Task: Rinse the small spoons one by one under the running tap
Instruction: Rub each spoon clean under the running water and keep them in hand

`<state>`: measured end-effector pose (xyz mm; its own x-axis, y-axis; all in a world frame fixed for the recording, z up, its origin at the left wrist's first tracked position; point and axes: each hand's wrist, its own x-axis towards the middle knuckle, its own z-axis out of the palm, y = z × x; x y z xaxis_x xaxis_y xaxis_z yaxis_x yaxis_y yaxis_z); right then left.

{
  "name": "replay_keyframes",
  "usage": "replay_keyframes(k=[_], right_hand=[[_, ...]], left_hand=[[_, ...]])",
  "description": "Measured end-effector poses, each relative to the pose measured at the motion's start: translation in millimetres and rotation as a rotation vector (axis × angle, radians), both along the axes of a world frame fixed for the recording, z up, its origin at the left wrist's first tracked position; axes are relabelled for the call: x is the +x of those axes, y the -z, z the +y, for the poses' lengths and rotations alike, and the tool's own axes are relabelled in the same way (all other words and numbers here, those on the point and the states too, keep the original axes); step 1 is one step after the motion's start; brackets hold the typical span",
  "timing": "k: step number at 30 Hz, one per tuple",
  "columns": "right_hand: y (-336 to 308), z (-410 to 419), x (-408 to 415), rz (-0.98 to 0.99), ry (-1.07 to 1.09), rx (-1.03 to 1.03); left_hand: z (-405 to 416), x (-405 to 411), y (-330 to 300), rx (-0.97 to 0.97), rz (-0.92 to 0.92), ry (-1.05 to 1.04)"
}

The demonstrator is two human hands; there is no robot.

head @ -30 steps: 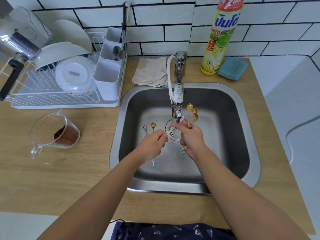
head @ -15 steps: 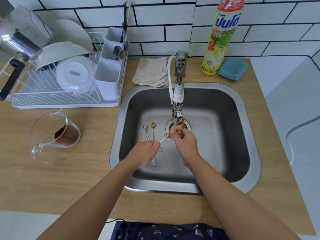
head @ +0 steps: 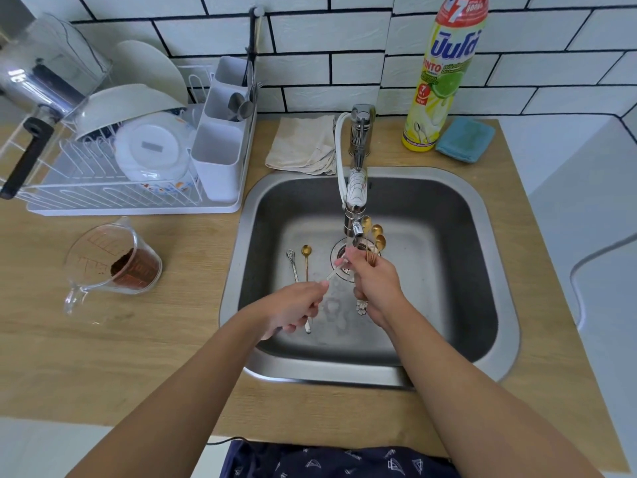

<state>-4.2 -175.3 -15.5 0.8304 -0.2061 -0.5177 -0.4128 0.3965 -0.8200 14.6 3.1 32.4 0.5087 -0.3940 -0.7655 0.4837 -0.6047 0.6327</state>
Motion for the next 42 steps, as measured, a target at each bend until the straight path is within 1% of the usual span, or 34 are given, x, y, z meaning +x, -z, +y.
replay_keyframes(k=[2, 7, 11, 12, 15, 16, 17, 19, 23, 25, 30, 32, 34, 36, 39, 40, 42], right_hand=[[0.5, -1.5, 0.3, 0.0, 0.014, 0.023], [1.0, -0.8, -2.2, -0.082, -0.063, 0.065], [2.2, -0.9, 2.0, -0.038, -0.019, 0.085], [2.4, -0.5, 2.4, -0.032, -0.008, 0.096], [2.5, 0.2, 1.0, -0.031, -0.012, 0.063], [2.3, 0.0, 0.0, -0.047, -0.022, 0.061], [1.5, -0.5, -1.0, -0.071, -0.028, 0.073], [-1.0, -2.0, -2.3, -0.105, -0.029, 0.065], [-3.5, -2.2, -1.3, -0.134, -0.001, -0.15], [-2.4, 0.7, -1.0, -0.116, -0.007, -0.194], [-4.1, 6.6, -2.7, -0.148, -0.099, -0.205], [-4.8, 5.9, -1.4, -0.137, -0.056, -0.208], [-6.3, 4.8, 0.5, -0.116, -0.01, -0.169], [-7.8, 2.0, 1.7, -0.076, 0.032, -0.146], [-8.8, -2.3, 2.1, -0.058, 0.094, -0.164], [-9.2, -4.1, 2.2, -0.061, 0.126, -0.148], [-10.1, -7.3, 2.0, -0.071, 0.17, -0.062]], left_hand=[[0.1, -1.5, 1.0, 0.007, -0.055, 0.005], [3.1, -2.2, 1.4, -0.025, -0.01, 0.012], [4.7, -2.9, 2.7, -0.035, -0.01, -0.012], [4.6, -3.4, 3.4, -0.036, -0.058, -0.04], [4.1, -4.1, 6.7, 0.001, -0.359, -0.086], [4.2, -3.9, 7.8, -0.005, -0.419, -0.077], [4.1, -3.8, 8.4, -0.017, -0.442, -0.068], [4.4, -3.2, 8.0, -0.018, -0.44, -0.055], [3.8, -1.8, 8.3, -0.001, -0.409, -0.012], [2.7, -1.2, 8.4, 0.033, -0.423, 0.003], [3.0, -0.7, 6.4, 0.012, -0.378, -0.057], [1.3, -2.6, 4.5, -0.025, -0.347, -0.054], [-1.4, -4.0, 2.0, -0.076, -0.297, -0.071], [-3.3, -4.9, 1.2, -0.11, -0.258, -0.041], [-2.9, -8.4, 3.4, -0.155, -0.17, -0.006], [-2.3, -9.5, 4.3, -0.151, -0.166, -0.015], [-4.2, -10.6, 6.0, -0.112, -0.214, -0.038]])
